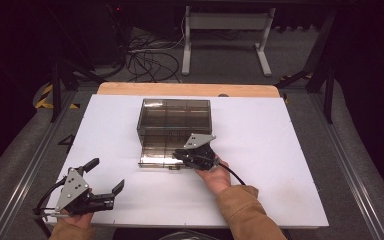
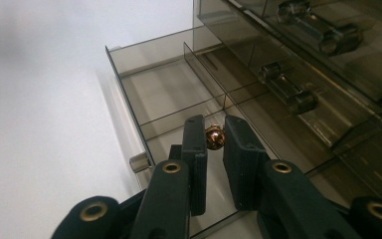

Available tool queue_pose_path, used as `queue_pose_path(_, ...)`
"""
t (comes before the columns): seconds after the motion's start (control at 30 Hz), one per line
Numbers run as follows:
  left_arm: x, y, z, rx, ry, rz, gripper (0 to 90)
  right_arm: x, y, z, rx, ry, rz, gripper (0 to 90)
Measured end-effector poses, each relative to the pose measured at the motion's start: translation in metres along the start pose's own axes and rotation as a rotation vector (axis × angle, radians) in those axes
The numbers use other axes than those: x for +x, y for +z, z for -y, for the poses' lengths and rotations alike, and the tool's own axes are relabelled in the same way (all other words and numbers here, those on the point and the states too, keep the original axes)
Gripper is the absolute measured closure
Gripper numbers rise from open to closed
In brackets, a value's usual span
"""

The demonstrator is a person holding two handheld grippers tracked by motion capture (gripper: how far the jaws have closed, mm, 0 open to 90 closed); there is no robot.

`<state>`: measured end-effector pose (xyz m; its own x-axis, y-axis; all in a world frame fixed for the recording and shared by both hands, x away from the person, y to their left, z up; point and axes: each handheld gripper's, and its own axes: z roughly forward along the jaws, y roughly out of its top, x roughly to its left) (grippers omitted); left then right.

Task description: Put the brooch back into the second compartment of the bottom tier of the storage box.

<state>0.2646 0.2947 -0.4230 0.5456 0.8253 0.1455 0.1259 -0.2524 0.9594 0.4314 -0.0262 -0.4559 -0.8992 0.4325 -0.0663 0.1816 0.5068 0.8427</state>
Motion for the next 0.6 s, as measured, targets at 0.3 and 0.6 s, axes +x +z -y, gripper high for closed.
queue_pose_path(0.3, 0.0001, -0.0001, -0.0002, 0.003, 0.002, 0.001, 3.4, -0.0012, 0.0046, 0.0021, 0.031, 0.013, -0.015, 80.2)
queue_pose_path(0.6, 0.0000, 0.0000, -0.0001, 0.001, 0.000, 0.001, 3.4, -0.0018, 0.0063, 0.0031, 0.045, 0.017, -0.019, 80.2)
